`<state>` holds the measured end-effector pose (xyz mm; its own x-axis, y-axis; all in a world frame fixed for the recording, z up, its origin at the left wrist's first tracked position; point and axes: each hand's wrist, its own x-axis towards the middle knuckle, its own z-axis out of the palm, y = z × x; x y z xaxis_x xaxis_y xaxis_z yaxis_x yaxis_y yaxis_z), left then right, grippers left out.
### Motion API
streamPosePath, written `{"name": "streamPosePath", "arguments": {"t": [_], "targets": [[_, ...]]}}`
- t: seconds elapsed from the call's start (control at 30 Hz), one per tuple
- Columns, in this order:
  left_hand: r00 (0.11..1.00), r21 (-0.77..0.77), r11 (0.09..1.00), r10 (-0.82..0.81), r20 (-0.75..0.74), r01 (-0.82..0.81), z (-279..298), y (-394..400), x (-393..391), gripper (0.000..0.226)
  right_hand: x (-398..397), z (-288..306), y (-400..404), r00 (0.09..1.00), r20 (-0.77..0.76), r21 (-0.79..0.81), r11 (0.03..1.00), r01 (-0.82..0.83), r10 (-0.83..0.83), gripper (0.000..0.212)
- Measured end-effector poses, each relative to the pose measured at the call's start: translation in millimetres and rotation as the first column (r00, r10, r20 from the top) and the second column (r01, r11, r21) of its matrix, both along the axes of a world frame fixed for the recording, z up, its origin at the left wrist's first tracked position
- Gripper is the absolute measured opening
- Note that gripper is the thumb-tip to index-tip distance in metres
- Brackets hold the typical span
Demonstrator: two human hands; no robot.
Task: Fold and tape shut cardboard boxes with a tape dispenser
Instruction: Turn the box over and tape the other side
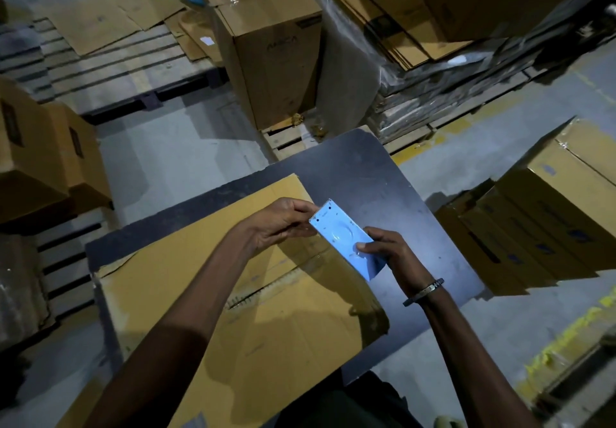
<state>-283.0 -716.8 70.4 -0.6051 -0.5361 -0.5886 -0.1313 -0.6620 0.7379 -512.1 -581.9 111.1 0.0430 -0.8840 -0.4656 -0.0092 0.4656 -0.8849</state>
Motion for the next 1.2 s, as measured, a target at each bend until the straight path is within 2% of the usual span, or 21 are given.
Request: {"name": "streamPosePath", "arguments": {"t": [0.1, 0.17, 0.27, 0.4, 0.43, 0.5, 0.6, 0.67, 0.77, 0.83, 0.9, 0.97, 1.03, 1.07, 1.1, 1.13, 1.2], "targets": [[0.999, -0.038, 0.999, 0.003, 0.051, -0.001, -2, -16, 5, 0.015, 6, 1, -4, 1.000, -0.002, 0.016, 1.000, 0.018, -0.018, 0.024], [0.993, -0.074, 0.997, -0.019, 0.115, 0.027, 4, -31, 8, 0.018, 12, 3, -11, 0.999, 0.009, 0.027, 0.999, 0.031, -0.032, 0.014], [0.970, -0.096, 0.989, -0.088, 0.228, 0.112, 17, -58, 11, 0.016, 28, 9, -21, 0.994, 0.065, 0.066, 0.994, 0.084, -0.089, 0.016], [0.930, -0.157, 0.988, 0.066, 0.361, -0.010, 20, -103, 17, 0.014, 39, 15, -27, 0.977, 0.064, 0.130, 0.972, 0.194, -0.204, 0.007], [0.913, -0.195, 0.981, 0.069, 0.402, 0.012, 17, -112, 18, 0.016, 41, 14, -30, 0.975, 0.055, 0.144, 0.968, 0.204, -0.214, 0.008], [0.880, -0.273, 0.956, 0.040, 0.474, 0.103, 12, -122, 17, 0.010, 44, 10, -40, 0.980, -0.032, 0.150, 0.968, 0.201, -0.198, 0.009], [0.857, -0.311, 0.949, 0.118, 0.501, 0.051, 2, -132, 9, 0.009, 50, 1, -64, 0.968, -0.171, 0.190, 0.958, 0.216, -0.185, 0.016], [0.841, -0.292, 0.956, 0.184, 0.509, -0.032, -10, -139, 8, 0.008, 54, 0, -82, 0.966, -0.194, 0.228, 0.950, 0.212, -0.169, 0.010], [0.825, -0.240, 0.968, 0.188, 0.533, -0.065, -32, -141, 12, 0.010, 57, 1, -103, 0.969, -0.215, 0.309, 0.932, 0.189, -0.125, 0.036], [0.822, -0.153, 0.985, 0.149, 0.550, -0.076, -49, -136, 17, 0.019, 58, 2, -113, 0.967, -0.239, 0.323, 0.932, 0.164, -0.088, 0.035], [0.854, -0.043, 0.993, 0.118, 0.507, -0.112, -61, -130, 17, 0.017, 59, 3, -119, 0.962, -0.262, 0.312, 0.936, 0.164, -0.081, 0.031], [0.859, -0.041, 0.992, 0.121, 0.498, -0.116, -63, -129, 16, 0.020, 64, 1, -122, 0.955, -0.286, 0.302, 0.938, 0.169, -0.080, 0.030], [0.819, -0.072, 0.994, 0.113, 0.562, -0.087, -63, -130, 17, 0.037, 69, 2, -124, 0.947, -0.313, 0.287, 0.943, 0.171, -0.076, 0.040], [0.803, -0.064, 0.995, 0.103, 0.587, -0.080, -64, -129, 18, 0.055, 71, 2, -125, 0.942, -0.325, 0.277, 0.945, 0.173, -0.078, 0.043], [0.777, -0.084, 0.994, 0.110, 0.620, -0.074, -65, -128, 20, 0.073, 72, 2, -125, 0.940, -0.334, 0.272, 0.947, 0.173, -0.075, 0.042], [0.739, -0.161, 0.986, 0.144, 0.658, -0.049, -65, -125, 23, 0.078, 72, 2, -126, 0.938, -0.340, 0.270, 0.948, 0.170, -0.072, 0.037], [0.657, -0.429, 0.903, 0.306, 0.689, 0.029, -64, -116, 24, 0.045, 71, 3, -126, 0.937, -0.345, 0.277, 0.948, 0.158, -0.056, 0.029]]}}
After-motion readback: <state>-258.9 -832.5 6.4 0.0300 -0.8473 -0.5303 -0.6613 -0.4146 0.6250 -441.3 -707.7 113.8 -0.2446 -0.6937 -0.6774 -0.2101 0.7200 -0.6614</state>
